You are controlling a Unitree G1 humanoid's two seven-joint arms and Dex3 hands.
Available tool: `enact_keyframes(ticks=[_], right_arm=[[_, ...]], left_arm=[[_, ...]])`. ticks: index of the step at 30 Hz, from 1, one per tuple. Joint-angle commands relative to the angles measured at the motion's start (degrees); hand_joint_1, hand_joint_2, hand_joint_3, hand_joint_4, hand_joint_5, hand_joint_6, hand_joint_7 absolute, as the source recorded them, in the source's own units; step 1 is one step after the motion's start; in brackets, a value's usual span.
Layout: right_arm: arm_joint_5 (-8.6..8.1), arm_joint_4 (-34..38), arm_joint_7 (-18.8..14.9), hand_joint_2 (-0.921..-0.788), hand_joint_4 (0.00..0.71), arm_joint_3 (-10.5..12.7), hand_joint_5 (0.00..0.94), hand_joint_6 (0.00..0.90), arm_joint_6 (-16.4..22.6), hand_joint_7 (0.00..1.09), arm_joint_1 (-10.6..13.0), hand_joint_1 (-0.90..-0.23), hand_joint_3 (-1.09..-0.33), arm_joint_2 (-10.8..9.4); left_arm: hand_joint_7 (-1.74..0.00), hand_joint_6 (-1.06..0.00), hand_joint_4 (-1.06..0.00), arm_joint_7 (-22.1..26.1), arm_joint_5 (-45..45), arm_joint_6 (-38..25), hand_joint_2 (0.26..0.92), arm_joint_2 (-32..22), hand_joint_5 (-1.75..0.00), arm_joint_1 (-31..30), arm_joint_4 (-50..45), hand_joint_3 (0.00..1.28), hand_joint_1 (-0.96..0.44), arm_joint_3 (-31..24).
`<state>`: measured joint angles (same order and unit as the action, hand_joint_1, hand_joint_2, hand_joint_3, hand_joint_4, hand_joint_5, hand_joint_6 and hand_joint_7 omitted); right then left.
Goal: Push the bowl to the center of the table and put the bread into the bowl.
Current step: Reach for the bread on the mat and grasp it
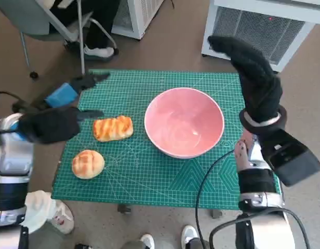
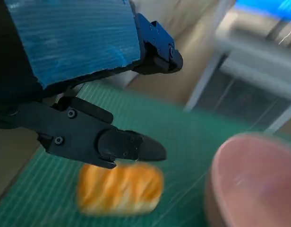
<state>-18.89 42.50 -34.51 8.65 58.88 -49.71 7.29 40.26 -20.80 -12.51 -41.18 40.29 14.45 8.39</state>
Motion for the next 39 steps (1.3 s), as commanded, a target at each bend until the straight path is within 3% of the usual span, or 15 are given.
enact_keyframes(ticks=[1, 11, 28, 32, 39], right_arm=[[0.57, -1.13, 0.57, -0.921, 0.246, -0.26, 0.017, -0.001, -0.97, 0.59, 2.36, -0.543, -0.802, 0.26], [1.52, -1.41, 1.80, -0.921, 0.248, -0.32, 0.019, -0.001, -1.56, 0.59, 2.74, -0.556, -0.798, 0.08], [0.89, -2.41, 1.89, -0.921, 0.242, -0.21, 0.019, -0.001, -2.50, 0.58, 3.19, -0.550, -0.809, 0.10], [1.06, -2.74, 2.10, -0.921, 0.240, -0.20, 0.019, -0.001, -2.47, 0.58, 3.39, -0.537, -0.812, 0.15], [1.33, -3.42, 2.55, -0.921, 0.237, -0.33, 0.018, -0.001, -2.78, 0.57, 3.63, -0.535, -0.814, 0.16]], left_arm=[[0.00, -0.33, -0.13, 3.85, -3.98, -6.63, 0.765, 0.54, 0.00, 4.41, 0.70, 0.00, -0.37, 4.98], [0.00, -0.27, -0.09, 4.45, -9.87, -9.47, 0.755, 3.72, 0.00, 10.42, 10.43, 0.00, -0.37, 12.63], [0.00, -0.23, -0.01, 1.06, -13.91, -5.94, 0.772, 11.18, 0.00, 18.50, 31.60, 0.01, -0.45, 19.00], [0.00, -0.23, -0.02, -0.10, -14.15, -4.97, 0.778, 13.20, 0.00, 19.90, 36.57, 0.01, -0.46, 19.87], [-0.01, -0.24, -0.12, -1.50, -14.36, -3.68, 0.785, 15.77, -0.04, 20.99, 43.00, 0.01, -0.44, 21.19]])
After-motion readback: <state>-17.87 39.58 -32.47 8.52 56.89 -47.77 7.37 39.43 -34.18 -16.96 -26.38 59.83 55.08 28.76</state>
